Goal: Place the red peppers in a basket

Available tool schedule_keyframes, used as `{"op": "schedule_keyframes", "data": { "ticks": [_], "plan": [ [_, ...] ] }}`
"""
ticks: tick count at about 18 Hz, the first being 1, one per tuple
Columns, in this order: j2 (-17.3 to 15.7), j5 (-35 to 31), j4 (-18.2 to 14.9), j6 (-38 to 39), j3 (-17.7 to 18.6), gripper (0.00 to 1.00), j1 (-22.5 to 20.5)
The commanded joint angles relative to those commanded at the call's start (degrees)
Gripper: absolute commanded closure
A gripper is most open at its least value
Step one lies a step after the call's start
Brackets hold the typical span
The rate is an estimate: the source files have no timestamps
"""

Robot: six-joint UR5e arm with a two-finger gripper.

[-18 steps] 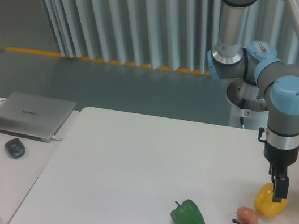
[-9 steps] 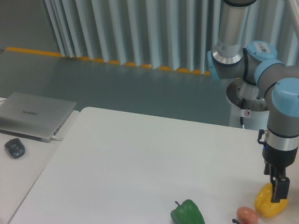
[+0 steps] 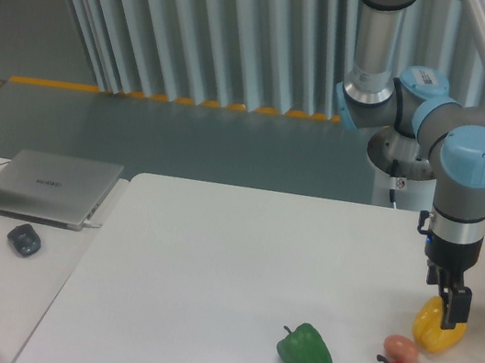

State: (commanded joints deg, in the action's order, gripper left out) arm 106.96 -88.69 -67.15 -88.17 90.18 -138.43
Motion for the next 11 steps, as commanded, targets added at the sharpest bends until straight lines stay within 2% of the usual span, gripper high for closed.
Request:
{"op": "schedule_keyframes", "data": {
  "ticks": [2, 3, 6, 7, 9, 11],
  "plan": [
    [0.35, 3.41, 0.17, 4.75, -0.09, 0.0, 1.05],
    [0.61, 4.13, 1.92, 8.59, -0.26, 0.0, 1.23],
    [1.14, 6.23, 6.4, 28.78, -0.62, 0.0, 1.15],
    [1.58, 6.24, 7.46, 31.81, -0.7, 0.0, 1.41],
    [1.76, 6.24, 7.47, 32.71, -0.44, 0.0, 1.58],
    [2.1, 6.24, 8.69, 38.56, -0.53, 0.0, 1.59]
  ]
}}
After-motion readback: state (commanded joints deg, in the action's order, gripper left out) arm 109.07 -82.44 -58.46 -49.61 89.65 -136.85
